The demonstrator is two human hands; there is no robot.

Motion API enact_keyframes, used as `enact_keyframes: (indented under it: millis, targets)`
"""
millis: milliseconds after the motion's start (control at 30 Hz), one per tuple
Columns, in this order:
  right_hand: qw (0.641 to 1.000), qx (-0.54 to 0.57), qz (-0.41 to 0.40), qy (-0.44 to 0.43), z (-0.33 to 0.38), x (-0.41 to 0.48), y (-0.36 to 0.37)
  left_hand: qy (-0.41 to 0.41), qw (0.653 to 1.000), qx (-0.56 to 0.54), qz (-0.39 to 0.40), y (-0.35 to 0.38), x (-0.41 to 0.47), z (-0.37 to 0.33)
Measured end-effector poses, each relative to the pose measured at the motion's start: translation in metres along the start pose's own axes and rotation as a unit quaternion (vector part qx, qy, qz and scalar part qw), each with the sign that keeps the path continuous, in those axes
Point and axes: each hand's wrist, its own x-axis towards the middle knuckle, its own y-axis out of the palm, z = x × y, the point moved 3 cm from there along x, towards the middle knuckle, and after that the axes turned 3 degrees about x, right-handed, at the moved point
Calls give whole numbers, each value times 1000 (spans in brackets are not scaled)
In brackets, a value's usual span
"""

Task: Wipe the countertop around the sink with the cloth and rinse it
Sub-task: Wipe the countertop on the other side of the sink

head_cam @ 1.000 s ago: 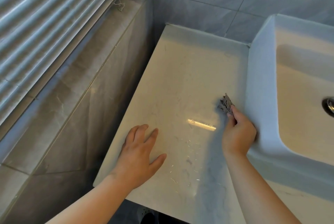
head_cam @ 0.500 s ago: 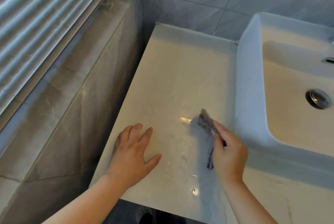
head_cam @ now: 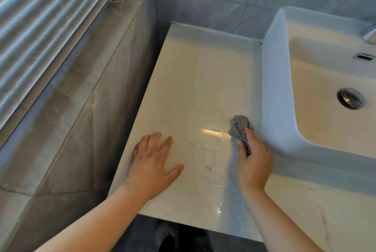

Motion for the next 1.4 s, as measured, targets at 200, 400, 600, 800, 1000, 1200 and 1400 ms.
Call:
enact_keyframes:
  millis: [200, 400, 600, 800, 1000, 1200, 1400]
  targets:
    - [998, 20, 56, -30, 13, -24, 2, 2, 1000, 21, -16, 3, 0, 0]
    - [970, 192, 117, 93, 20, -28, -21, 11, 999, 30, -9, 6, -2, -1]
    - [994, 83, -20, 63, -1, -31, -58, 10, 999, 45, -1, 2, 0, -7]
    - [990, -136, -7, -22, -25, -40, -41, -5, 999, 48, -1, 5, 1, -9]
    - [998, -54, -16, 15, -9, -41, -20, -16, 999, 35, -10, 7, 3, -14]
    - [995, 66, 73, -11, 24, -47, -4, -31, 999, -1, -10, 8, -3, -12]
    - [975, 195, 102, 46, 13, -41, -48, 0, 996, -72, -58, 13, -58, -32]
